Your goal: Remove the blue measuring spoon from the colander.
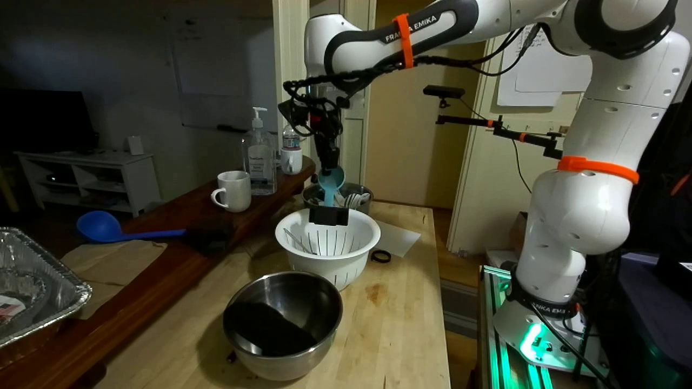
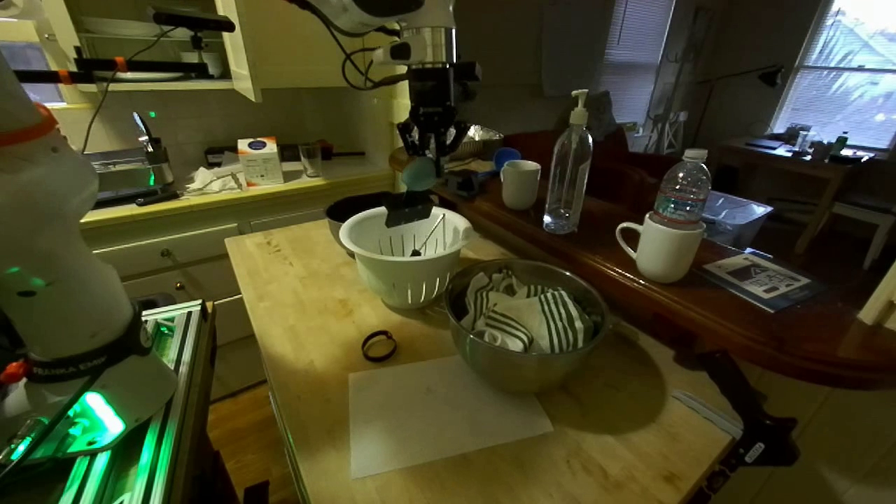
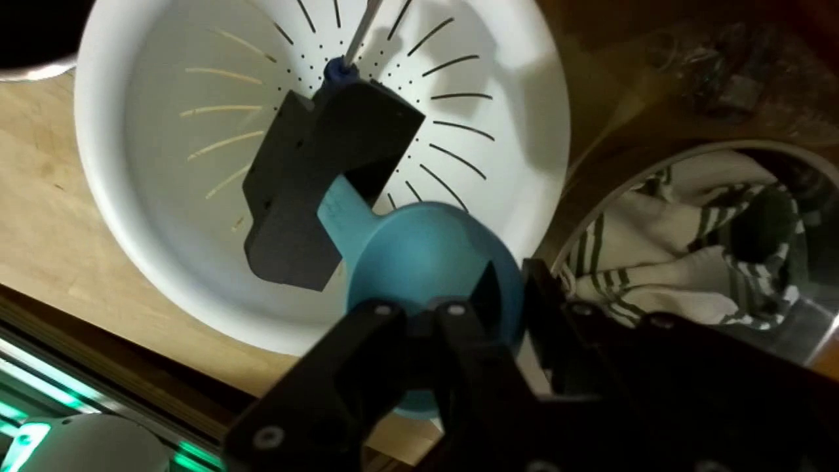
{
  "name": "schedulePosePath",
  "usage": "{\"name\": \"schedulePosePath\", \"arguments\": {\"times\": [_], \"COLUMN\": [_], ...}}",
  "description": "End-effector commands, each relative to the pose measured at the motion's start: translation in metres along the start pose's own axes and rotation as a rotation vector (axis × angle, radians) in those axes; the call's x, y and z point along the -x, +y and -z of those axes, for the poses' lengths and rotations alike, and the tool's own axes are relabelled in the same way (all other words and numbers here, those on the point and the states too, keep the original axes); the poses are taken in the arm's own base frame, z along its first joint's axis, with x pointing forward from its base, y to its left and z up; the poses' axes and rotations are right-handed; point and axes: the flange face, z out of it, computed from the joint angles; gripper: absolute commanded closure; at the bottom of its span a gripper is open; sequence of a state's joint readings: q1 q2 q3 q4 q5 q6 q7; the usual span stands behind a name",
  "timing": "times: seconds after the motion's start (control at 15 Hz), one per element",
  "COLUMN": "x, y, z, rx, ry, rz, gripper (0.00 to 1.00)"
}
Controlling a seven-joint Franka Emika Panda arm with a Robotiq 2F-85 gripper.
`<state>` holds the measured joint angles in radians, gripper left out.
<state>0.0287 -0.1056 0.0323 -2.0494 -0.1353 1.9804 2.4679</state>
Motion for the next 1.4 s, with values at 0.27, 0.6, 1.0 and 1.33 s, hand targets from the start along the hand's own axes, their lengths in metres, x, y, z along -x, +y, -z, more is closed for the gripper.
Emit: {"name": "schedulePosePath", "arguments": {"times": [0.27, 0.6, 1.0, 1.33], "x": [0.011, 0.018, 0.033, 0.068], "y": [-0.011, -0.013, -0.011, 0.003], "z": [0.034, 0.048, 0.058, 0.064], "rx": [0.063, 0.064, 0.056, 0.032], "ry": [-0.212, -0.283, -0.323, -0.369], "rz": [-0.212, -0.218, -0.275, -0.346], "gripper": [0.97, 0.88, 0.97, 0.97]}}
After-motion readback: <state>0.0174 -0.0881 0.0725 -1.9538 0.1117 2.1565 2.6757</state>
